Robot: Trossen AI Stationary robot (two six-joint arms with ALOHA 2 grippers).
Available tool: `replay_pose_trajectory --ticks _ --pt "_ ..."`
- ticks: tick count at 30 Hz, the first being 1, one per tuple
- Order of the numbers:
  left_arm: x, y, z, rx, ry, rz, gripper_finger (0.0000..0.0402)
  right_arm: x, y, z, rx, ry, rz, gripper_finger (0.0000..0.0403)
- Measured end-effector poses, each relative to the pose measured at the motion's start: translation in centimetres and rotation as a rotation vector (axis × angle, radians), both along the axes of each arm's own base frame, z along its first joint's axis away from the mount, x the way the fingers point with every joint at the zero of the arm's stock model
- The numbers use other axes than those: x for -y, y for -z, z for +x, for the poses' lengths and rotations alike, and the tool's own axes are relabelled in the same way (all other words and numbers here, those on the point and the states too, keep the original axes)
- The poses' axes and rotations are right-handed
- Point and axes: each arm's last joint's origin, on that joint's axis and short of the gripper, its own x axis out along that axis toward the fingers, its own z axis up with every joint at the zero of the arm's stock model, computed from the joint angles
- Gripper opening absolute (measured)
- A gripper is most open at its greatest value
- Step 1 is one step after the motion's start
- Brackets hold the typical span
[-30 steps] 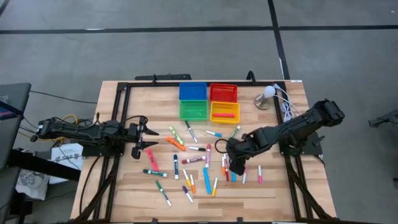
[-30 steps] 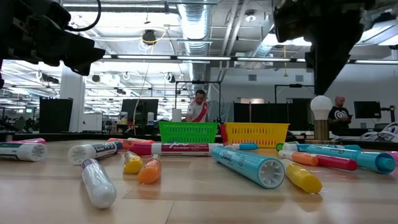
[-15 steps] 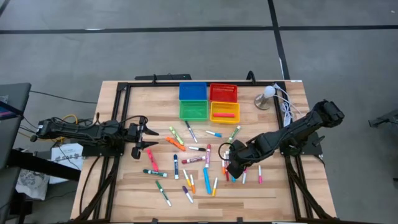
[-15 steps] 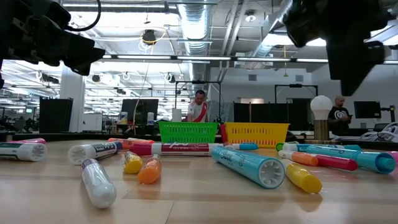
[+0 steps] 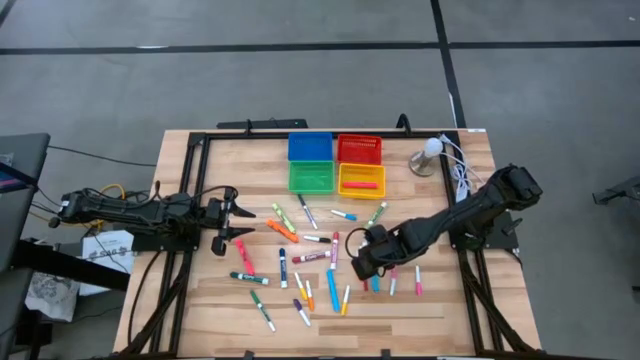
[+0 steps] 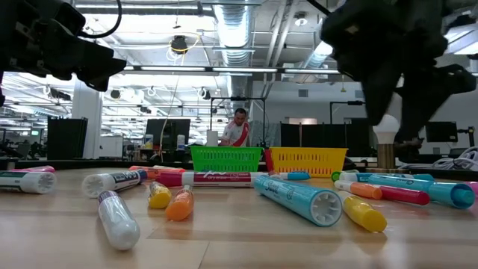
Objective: Pick & Place Markers
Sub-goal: Put the right large blue highlighter pen into the yellow bin
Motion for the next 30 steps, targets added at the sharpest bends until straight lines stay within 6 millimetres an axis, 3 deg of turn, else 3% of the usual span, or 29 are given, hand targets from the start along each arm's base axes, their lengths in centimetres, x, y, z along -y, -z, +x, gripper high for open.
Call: replay_pose_trajectory --ticks 9,22,30 --pt "0.0 0.0 0.0 -0.002 0.0 0.0 0.0178 0.5 1.2 0.5 -0.053 0.041 -0.007 0.0244" --pt "0.0 0.3 0.2 -0.032 0.0 0.006 0.0178 -0.4 5.1 1.3 -0.165 0.059 -0.017 0.0244" --pt "0.0 0.3 0.2 -0.03 0.0 0.006 0.0178 -0.4 5.6 1.2 -0.198 0.07 -0.04 0.0243"
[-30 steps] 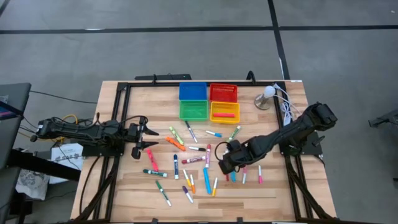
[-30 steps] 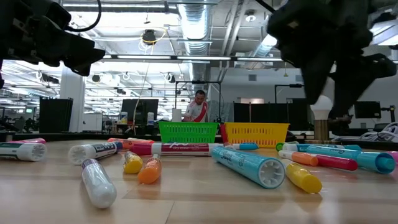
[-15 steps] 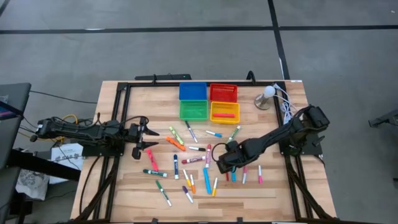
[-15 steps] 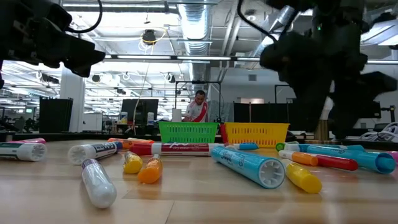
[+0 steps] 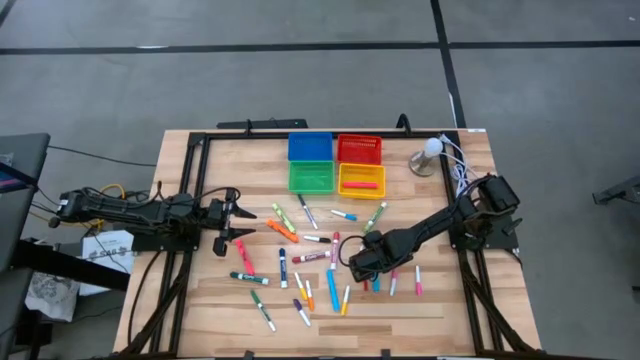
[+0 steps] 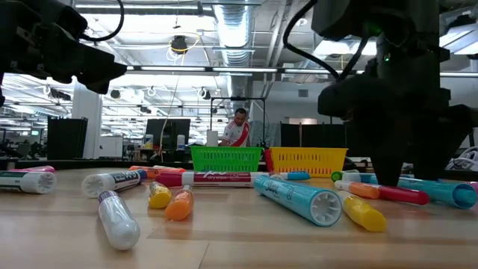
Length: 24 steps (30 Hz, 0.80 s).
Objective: Pick & Place Markers
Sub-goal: Put the right large blue highlighter pen into the yellow bin
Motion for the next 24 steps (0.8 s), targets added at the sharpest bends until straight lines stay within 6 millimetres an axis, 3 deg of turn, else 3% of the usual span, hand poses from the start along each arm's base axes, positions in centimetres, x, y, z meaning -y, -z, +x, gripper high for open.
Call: replay_pose_trajectory --ticks 5,18,24 --pt "0.0 -0.02 0.0 0.002 0.0 0.0 0.0178 0.26 0.03 -0.35 -0.037 0.012 -0.022 0.0214" --pt "0.0 -0.04 0.0 0.005 0.0 0.0 0.0178 0.28 0.03 -0.29 -0.027 0.012 -0.033 0.0082" --pt "0.0 -0.04 0.0 0.004 0.0 0.0 0.0178 0.25 -0.06 -0.23 -0.018 0.013 -0.025 0.0061"
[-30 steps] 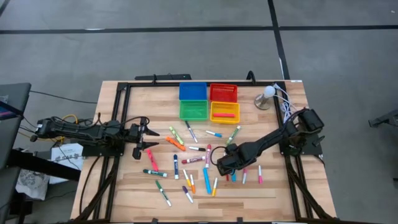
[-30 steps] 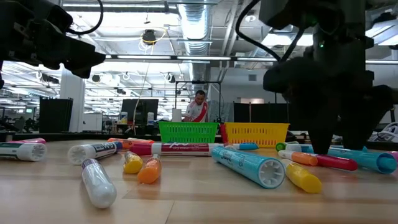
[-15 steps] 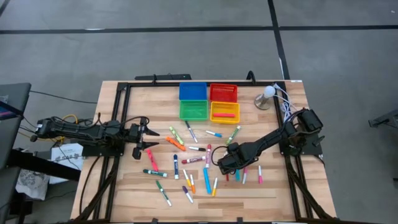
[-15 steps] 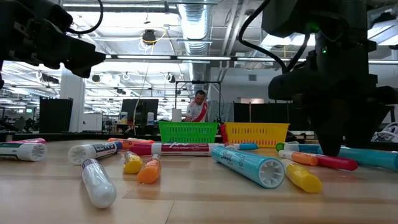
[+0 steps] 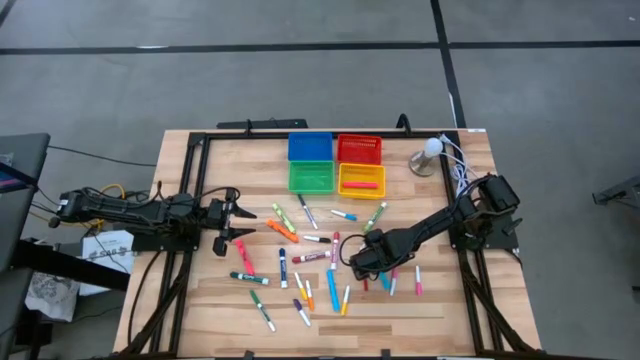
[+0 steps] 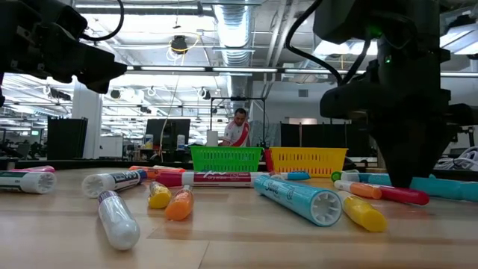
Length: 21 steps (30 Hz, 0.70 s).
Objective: Pick & Place Markers
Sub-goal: Put the right large blue highlighter pen into the yellow bin
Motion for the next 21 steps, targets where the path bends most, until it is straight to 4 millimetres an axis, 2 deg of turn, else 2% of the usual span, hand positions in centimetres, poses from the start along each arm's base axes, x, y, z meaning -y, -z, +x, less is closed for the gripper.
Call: replay_pose_trajectory --ticks 5,10,14,21 --pt "0.0 0.0 0.0 0.001 0.0 0.0 0.0178 -0.3 -0.3 0.5 0.03 -0.001 0.041 0.0065" --pt "0.0 0.0 0.0 0.004 0.0 0.0 0.0178 -0.4 -1.9 1.0 0.067 -0.007 0.052 0.0065" --pt "0.0 -0.1 0.0 0.006 0.0 0.0 0.0178 0.1 -4.4 0.5 0.109 -0.002 0.041 0.0065" --pt "0.0 -0.1 0.0 0.005 0.0 0.0 0.0178 1.2 -10.7 -1.9 0.287 -0.043 -0.004 0.0065"
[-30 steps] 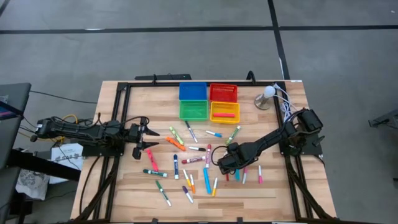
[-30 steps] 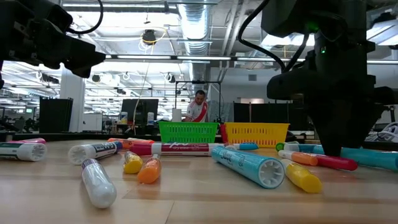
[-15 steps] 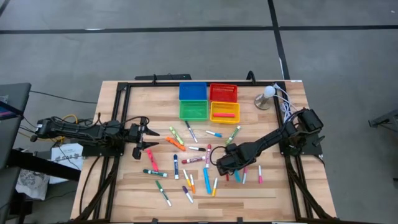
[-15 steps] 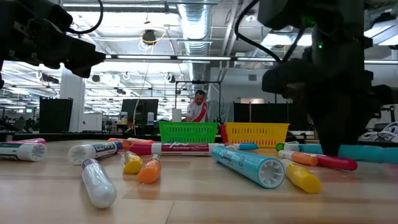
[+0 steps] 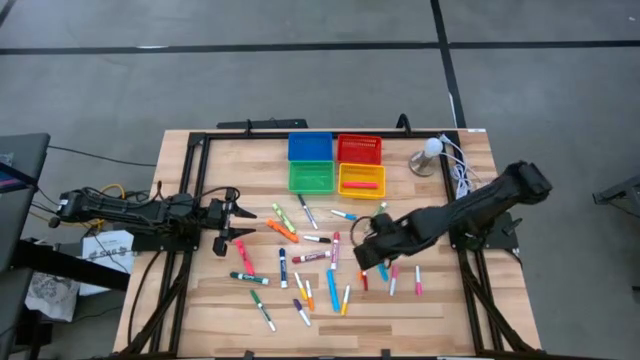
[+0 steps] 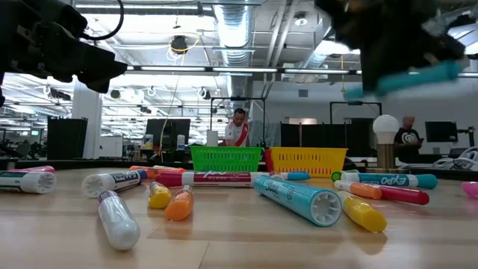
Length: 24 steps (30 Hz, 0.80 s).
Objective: Pick & Place Markers
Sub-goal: Put the right large blue highlighter pen into the yellow bin
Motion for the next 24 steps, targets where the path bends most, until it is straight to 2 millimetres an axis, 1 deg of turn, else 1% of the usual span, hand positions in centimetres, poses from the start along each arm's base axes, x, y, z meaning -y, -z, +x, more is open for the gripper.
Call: replay_pose_trajectory --ticks 3,8,11,15,17,20,22,24 --pt "0.0 0.0 0.0 -0.001 0.0 0.0 0.0178 0.6 -2.6 -1.3 0.117 -0.072 -0.028 0.0065" --pt "0.0 0.0 0.0 -0.001 0.0 0.0 0.0178 1.4 -6.1 -3.0 0.322 -0.221 -0.099 0.0066" --pt "0.0 0.0 0.0 -0.001 0.0 0.0 0.0178 1.6 -8.0 -3.4 0.467 -0.356 -0.162 0.0066" --pt "0.0 0.0 0.0 0.001 0.0 0.0 0.0178 1.7 -10.3 -3.7 0.674 -0.561 -0.31 0.0066" --pt "0.0 0.0 0.0 0.001 0.0 -0.001 0.0178 1.7 -11.1 -3.7 0.75 -0.649 -0.398 0.0066" --pt "0.0 0.0 0.0 0.004 0.0 -0.001 0.0178 1.8 -12.1 -3.8 0.836 -0.724 -0.493 0.0066" --pt "0.0 0.0 0.0 0.004 0.0 -0.001 0.0178 1.7 -12.4 -3.8 0.864 -0.755 -0.533 0.0066" --pt "0.0 0.0 0.0 0.004 0.0 -0.001 0.0178 1.8 -12.4 -3.8 0.857 -0.772 -0.547 0.0066"
